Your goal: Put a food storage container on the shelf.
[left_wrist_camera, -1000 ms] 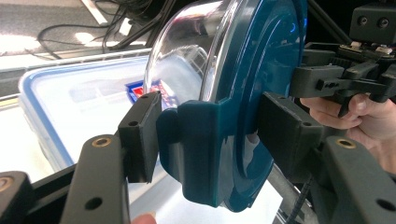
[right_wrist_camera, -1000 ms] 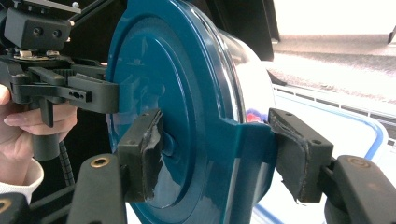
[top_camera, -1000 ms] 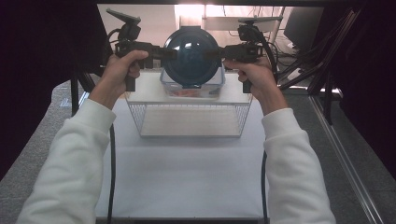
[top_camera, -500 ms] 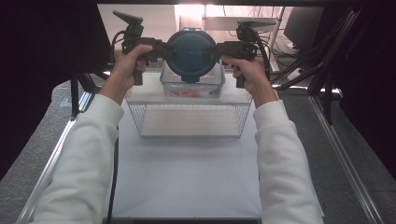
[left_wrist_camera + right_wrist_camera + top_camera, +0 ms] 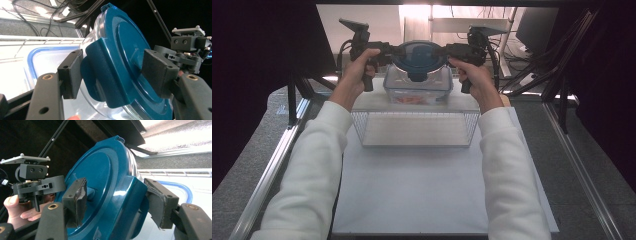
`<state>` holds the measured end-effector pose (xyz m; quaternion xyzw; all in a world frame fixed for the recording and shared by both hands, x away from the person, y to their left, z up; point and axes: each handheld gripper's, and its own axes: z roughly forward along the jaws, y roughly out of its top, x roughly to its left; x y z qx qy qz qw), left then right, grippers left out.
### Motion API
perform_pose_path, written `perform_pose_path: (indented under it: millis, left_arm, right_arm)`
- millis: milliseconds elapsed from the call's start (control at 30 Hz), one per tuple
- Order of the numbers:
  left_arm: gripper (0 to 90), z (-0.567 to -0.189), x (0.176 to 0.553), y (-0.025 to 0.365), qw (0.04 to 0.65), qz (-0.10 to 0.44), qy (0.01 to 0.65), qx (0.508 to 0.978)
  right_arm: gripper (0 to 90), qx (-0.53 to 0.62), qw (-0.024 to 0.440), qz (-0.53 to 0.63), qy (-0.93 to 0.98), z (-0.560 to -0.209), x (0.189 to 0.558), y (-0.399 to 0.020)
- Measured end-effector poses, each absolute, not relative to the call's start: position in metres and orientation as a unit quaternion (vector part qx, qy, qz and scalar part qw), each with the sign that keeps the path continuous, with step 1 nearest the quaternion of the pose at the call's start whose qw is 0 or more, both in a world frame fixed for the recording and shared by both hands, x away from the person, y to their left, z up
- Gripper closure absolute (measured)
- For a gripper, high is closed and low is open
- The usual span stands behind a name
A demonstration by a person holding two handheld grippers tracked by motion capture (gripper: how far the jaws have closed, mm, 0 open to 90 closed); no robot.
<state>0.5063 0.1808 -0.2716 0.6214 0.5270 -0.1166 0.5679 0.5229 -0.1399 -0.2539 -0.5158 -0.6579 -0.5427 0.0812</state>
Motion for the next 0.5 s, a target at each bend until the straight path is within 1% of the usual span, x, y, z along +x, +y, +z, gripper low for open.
perform_pose_path:
  millis: [67,100,133,167,233,300,333,433,500]
  left_arm:
    - [33.3,-0.271,0.506,0.179,0.567,-0.104,0.527,0.625]
    - [31.0,-0.271,0.506,0.179,0.566,-0.097,0.528,0.626]
    - [27.6,-0.271,0.505,0.178,0.565,-0.090,0.528,0.627]
    - [23.2,-0.271,0.505,0.178,0.564,-0.087,0.529,0.627]
    - [17.7,-0.270,0.502,0.179,0.563,-0.072,0.535,0.626]
    - [14.9,-0.266,0.497,0.181,0.571,-0.062,0.532,0.622]
    - [13.9,-0.265,0.495,0.182,0.571,-0.054,0.532,0.622]
    - [13.5,-0.260,0.483,0.186,0.568,-0.022,0.530,0.629]
    - [13.6,-0.256,0.471,0.187,0.555,0.011,0.522,0.648]
  right_arm:
    - [36.3,-0.516,0.079,-0.545,-0.656,-0.254,0.522,-0.140]
    - [35.6,-0.517,0.076,-0.547,-0.655,-0.254,0.521,-0.140]
    - [33.3,-0.516,0.067,-0.547,-0.656,-0.254,0.520,-0.140]
    - [29.0,-0.516,0.055,-0.546,-0.658,-0.253,0.520,-0.141]
    - [23.8,-0.516,0.042,-0.548,-0.657,-0.251,0.519,-0.144]
    - [19.4,-0.514,0.039,-0.553,-0.654,-0.250,0.517,-0.148]
    - [17.6,-0.511,0.029,-0.554,-0.657,-0.249,0.514,-0.150]
    - [16.2,-0.491,0.007,-0.565,-0.664,-0.249,0.504,-0.156]
    - [16.1,-0.480,-0.009,-0.561,-0.675,-0.247,0.495,-0.160]
